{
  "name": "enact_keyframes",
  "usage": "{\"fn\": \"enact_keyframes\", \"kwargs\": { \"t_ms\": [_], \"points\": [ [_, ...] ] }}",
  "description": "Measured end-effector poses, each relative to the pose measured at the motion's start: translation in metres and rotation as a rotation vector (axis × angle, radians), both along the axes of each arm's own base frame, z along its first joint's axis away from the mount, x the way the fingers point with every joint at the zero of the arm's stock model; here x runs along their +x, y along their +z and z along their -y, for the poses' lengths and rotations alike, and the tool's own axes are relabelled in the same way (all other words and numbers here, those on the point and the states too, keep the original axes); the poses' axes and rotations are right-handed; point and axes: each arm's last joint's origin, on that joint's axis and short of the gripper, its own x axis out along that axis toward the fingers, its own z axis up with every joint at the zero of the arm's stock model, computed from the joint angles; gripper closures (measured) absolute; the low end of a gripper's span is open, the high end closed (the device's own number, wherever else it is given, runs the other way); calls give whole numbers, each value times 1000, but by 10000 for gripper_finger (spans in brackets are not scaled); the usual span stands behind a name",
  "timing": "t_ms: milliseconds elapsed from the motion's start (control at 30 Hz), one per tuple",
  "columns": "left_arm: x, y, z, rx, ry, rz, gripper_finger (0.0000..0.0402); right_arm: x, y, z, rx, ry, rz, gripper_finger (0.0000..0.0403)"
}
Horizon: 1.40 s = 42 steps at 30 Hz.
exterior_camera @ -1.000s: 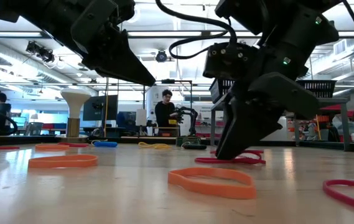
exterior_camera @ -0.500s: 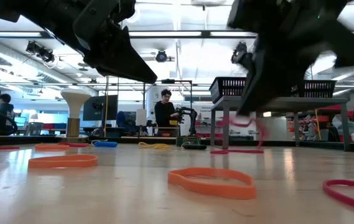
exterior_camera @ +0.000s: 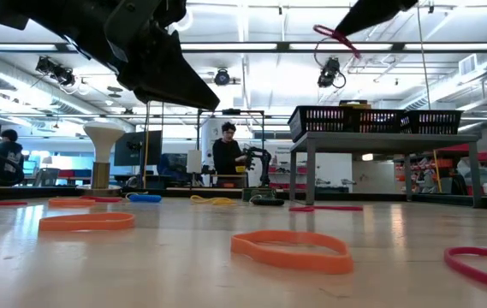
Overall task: Pick & Place Office Desk Supplies
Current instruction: Put the red rubber band into the left black bin on the shelf, then put the orange rubber band into the left black bin on the shelf
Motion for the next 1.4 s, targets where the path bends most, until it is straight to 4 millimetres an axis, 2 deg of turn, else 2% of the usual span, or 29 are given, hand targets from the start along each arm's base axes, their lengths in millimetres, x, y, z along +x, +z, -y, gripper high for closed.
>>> {"fn": "enact_keyframes", "kwargs": {
  "t_ms": [167,300,500,667,800,1000,1400],
  "points": [
    [0,0,0,-1,0,1,344,-12,26,50,-45,-181,91,401],
    [0,0,0,-2,0,4,344,-12,32,94,-71,-327,100,401],
    [0,1,0,-4,0,7,344,-4,20,154,-18,-437,45,402],
    [0,1,0,-5,0,9,344,2,0,189,13,-508,-40,399],
    [0,1,0,-5,0,10,344,8,-12,203,15,-540,-72,391],
    [0,1,0,-5,0,10,344,19,-24,209,9,-531,-105,363],
    [1,1,0,-7,0,13,344,18,-20,207,12,-550,-67,230]
  ]
}}
